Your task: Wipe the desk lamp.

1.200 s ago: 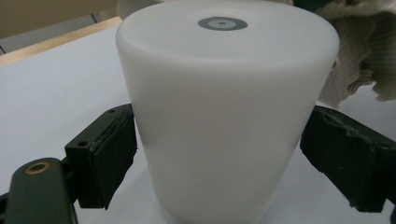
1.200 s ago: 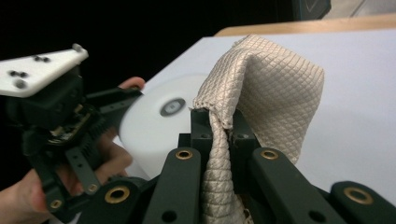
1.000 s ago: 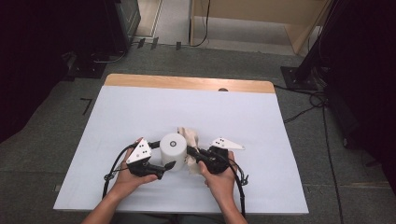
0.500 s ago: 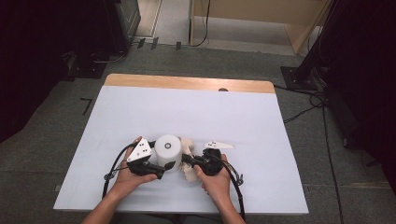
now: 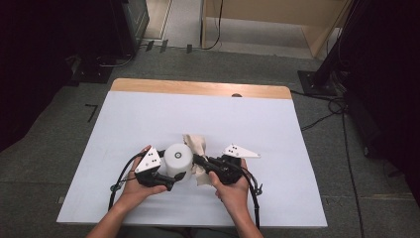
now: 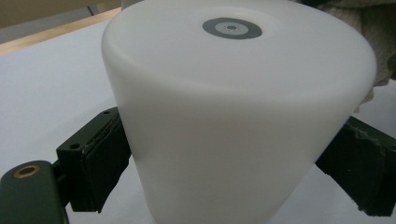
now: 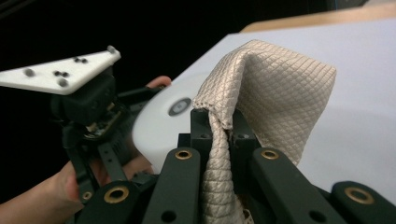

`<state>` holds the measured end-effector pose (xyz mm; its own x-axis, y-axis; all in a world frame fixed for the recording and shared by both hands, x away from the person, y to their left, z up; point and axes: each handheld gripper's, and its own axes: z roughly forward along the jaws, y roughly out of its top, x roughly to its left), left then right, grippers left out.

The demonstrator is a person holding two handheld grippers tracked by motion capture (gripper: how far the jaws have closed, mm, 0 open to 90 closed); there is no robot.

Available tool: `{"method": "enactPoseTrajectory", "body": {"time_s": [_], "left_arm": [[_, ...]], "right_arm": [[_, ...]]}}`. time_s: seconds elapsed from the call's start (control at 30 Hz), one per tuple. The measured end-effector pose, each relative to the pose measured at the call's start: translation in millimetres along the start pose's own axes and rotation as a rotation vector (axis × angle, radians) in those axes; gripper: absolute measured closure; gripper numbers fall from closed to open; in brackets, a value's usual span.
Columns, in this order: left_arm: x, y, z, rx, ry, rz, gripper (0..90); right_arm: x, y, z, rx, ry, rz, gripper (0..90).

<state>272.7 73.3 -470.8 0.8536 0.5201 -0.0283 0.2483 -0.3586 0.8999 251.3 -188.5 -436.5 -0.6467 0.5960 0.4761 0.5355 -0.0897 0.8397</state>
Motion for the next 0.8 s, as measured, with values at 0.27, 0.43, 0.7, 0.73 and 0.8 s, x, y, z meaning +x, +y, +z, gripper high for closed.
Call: {"method": "enactPoseTrajectory", "body": {"time_s": [0.27,0.43,0.7,0.73,0.8], "left_arm": [[0.2,0.1,-0.4,0.004,0.002,0.003,8.3],[-0.1,0.2,-0.5,0.005,0.003,0.002,8.3],[-0.1,0.4,-1.0,0.007,0.004,0.002,8.4],[-0.1,0.4,-1.0,0.006,0.004,-0.001,8.4],[0.1,0.5,-1.2,0.004,0.003,-0.006,8.4]], "right_arm": [[-17.4,-21.0,16.1,0.088,-0.036,0.064,84.9],[-29.8,-34.3,27.7,0.193,-0.088,0.11,84.7],[-47.1,-24.4,11.2,0.222,-0.271,0.08,72.7],[-49.9,-22.1,7.5,0.217,-0.294,0.068,68.4],[-54.5,-17.5,1.7,0.232,-0.357,0.041,58.3]]}}
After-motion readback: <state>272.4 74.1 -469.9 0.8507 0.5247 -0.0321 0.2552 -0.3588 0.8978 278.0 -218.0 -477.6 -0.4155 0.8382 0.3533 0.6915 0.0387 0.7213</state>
